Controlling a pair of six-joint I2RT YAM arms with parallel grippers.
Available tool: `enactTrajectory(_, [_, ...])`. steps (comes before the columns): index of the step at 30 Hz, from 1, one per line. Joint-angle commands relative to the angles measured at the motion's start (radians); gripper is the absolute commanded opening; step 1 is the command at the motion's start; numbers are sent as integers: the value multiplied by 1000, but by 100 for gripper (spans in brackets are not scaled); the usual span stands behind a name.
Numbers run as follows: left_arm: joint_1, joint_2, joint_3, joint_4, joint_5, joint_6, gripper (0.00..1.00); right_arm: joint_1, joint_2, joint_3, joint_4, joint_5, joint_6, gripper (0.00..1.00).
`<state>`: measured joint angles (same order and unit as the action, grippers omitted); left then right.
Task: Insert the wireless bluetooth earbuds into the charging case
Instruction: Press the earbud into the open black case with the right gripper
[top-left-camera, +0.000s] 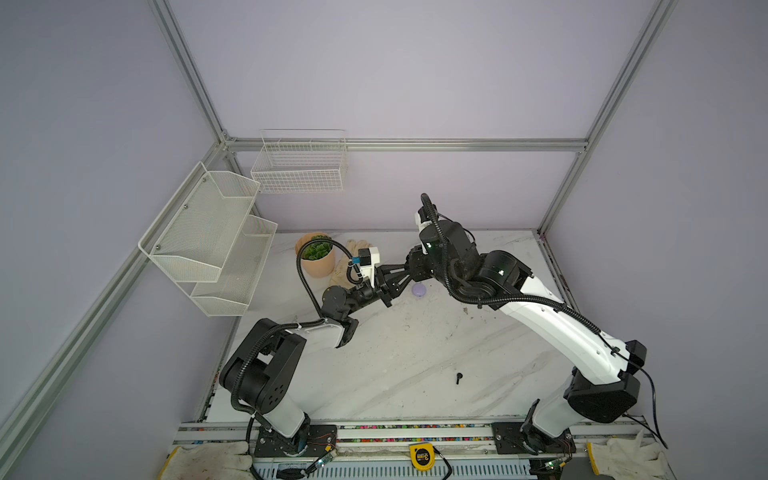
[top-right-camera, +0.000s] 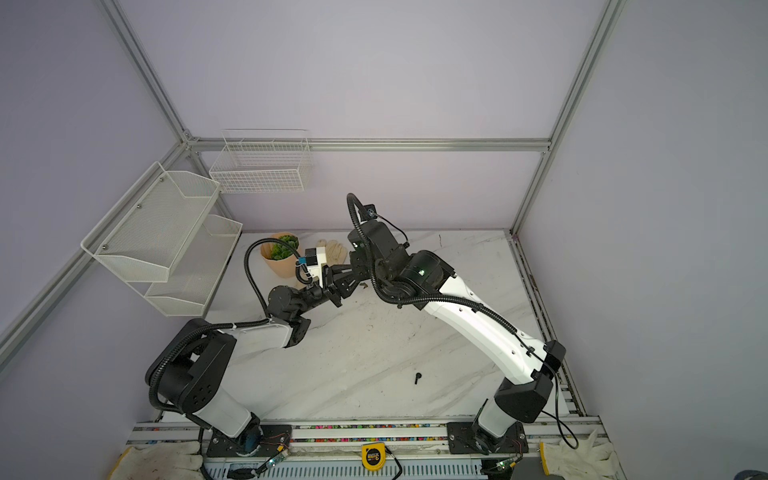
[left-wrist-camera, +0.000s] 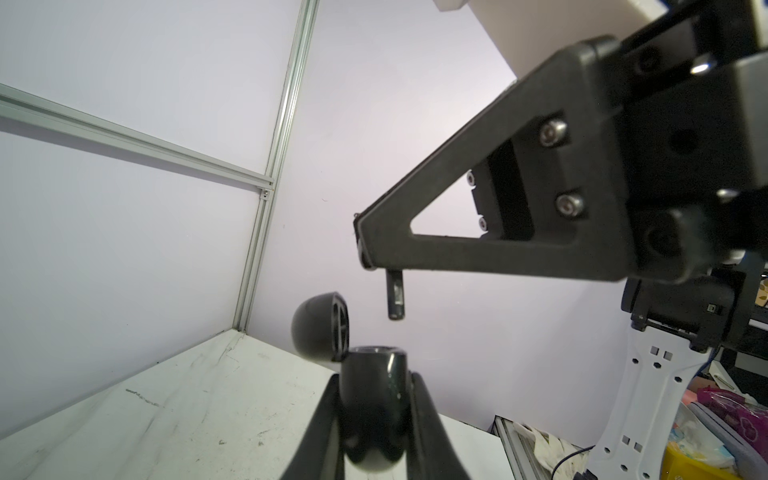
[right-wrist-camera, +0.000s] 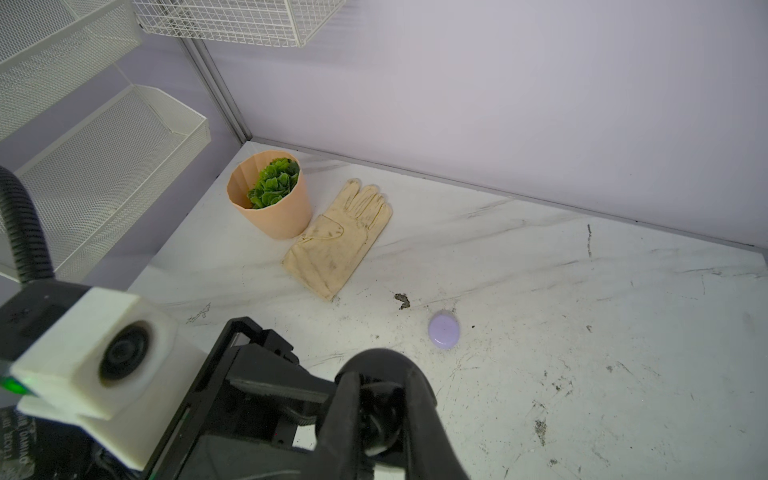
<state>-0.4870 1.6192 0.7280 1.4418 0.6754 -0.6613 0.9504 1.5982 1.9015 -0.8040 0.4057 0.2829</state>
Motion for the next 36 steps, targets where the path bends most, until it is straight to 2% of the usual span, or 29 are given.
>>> enactTrajectory(1, [-4,-45,73,62,-13,14,0,9,4,-25,20,24,9,15])
enactTrajectory(28, [-4,-61,63,62,-24,23,0,31,5,-44,5,-7,41,15])
enactTrajectory(33, [-4,-65,60,61,-23,25,0,32,17,8,-17,-4,32,27])
enactTrajectory(36, [-4,-67,56,61,-26,29,0,32,30,63,-44,-8,25,40])
